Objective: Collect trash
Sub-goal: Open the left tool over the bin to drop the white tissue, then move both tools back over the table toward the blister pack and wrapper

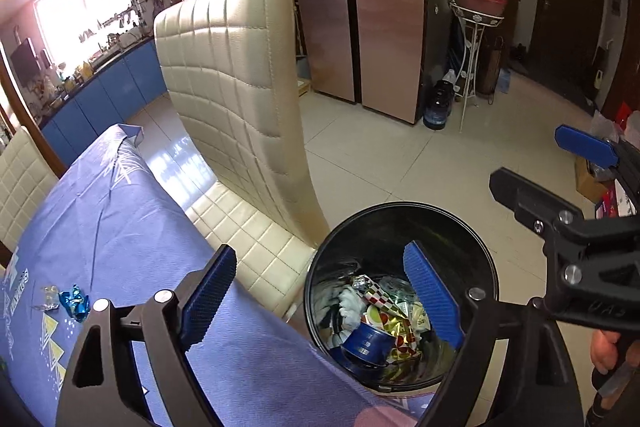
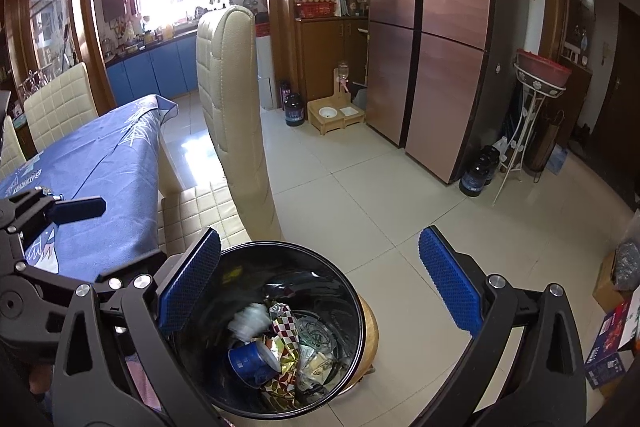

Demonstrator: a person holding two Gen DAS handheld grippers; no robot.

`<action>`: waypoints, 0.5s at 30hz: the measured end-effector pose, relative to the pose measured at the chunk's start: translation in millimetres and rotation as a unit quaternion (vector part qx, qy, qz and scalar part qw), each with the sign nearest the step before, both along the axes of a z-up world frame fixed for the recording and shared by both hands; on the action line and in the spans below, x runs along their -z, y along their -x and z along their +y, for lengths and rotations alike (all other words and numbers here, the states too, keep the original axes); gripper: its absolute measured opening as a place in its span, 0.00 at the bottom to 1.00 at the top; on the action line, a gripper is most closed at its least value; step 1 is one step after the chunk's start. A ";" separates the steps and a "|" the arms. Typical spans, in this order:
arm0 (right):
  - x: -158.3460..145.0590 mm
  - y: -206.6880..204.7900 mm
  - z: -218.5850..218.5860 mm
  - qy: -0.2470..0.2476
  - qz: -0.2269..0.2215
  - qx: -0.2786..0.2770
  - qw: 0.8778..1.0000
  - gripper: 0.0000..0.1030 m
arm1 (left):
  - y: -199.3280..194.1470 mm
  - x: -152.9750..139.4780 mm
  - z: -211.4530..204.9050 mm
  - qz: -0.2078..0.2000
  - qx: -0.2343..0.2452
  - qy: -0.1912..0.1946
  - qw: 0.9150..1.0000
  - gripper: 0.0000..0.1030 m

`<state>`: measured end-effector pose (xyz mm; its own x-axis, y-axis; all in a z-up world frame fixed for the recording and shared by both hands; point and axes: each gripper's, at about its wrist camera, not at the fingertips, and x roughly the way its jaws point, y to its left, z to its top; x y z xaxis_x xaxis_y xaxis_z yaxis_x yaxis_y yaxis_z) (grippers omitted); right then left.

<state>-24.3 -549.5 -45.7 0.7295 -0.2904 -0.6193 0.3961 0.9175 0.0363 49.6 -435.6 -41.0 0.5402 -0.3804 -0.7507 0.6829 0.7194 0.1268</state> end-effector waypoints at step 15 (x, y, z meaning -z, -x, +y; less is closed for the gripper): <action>-28.5 9.4 40.7 0.025 -0.014 -0.017 0.999 0.95 | 3.9 -21.4 49.8 -0.017 -0.028 0.019 0.999 0.81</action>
<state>-33.7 -508.8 -17.2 0.7556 -0.2954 -0.5846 0.3649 0.9311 0.0012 45.8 -385.8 -19.5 0.5869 -0.3765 -0.7168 0.6370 0.7612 0.1217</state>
